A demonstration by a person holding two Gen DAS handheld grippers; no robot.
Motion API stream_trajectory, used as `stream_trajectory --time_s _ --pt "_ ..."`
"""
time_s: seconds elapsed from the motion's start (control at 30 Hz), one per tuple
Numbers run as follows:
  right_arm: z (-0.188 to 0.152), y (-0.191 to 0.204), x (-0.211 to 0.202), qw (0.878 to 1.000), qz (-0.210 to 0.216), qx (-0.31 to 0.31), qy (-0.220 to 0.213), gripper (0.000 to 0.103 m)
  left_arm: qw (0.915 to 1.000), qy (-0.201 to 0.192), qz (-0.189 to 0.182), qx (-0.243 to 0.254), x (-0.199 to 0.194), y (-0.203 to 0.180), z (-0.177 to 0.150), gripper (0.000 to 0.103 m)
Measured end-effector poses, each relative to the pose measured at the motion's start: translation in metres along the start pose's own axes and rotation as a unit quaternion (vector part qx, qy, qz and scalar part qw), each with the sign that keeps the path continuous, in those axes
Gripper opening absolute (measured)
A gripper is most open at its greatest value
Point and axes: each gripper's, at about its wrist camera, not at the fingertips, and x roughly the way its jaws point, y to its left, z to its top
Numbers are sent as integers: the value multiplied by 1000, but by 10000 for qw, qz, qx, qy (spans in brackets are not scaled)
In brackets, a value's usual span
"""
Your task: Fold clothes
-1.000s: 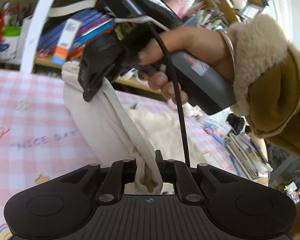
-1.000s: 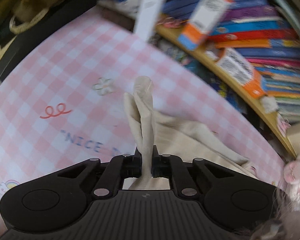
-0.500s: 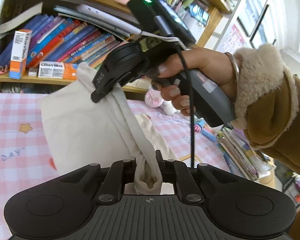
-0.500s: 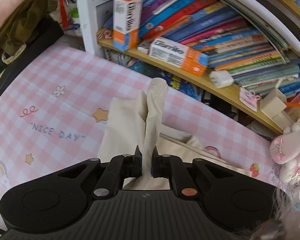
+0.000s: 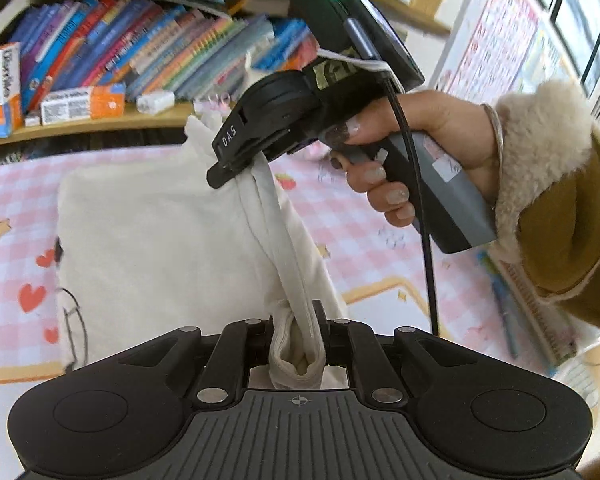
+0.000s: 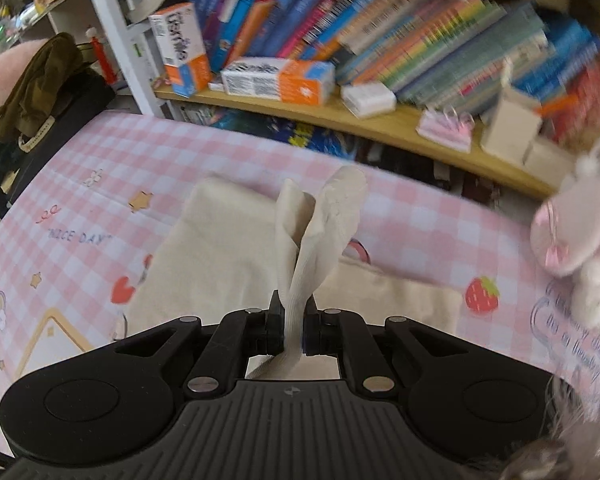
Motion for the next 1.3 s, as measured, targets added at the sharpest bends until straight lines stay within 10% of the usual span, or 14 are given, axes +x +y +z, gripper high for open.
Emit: stream_trajectory --time_s 0.47,0.8,0.9,0.97,1.3 --pt "-52 -76 40 9855 778 1484 247 11 9961 515 674 258 30 -15 -24 16" --pt "-51 -85 35 9818 874 1683 95 33 9893 286 989 1036 24 -34 -28 11" --pt "-46 -88 35 9814 862 1713 95 31 9884 208 1021 1106 19 -37 -24 11" --pt "-42 -86 32 9827 887 1622 76 8 9872 49 1038 1207 12 -42 -19 10" --pt "-25 -78 4 9926 670 946 -360 8 9865 228 857 1380 34 -55 -16 12"
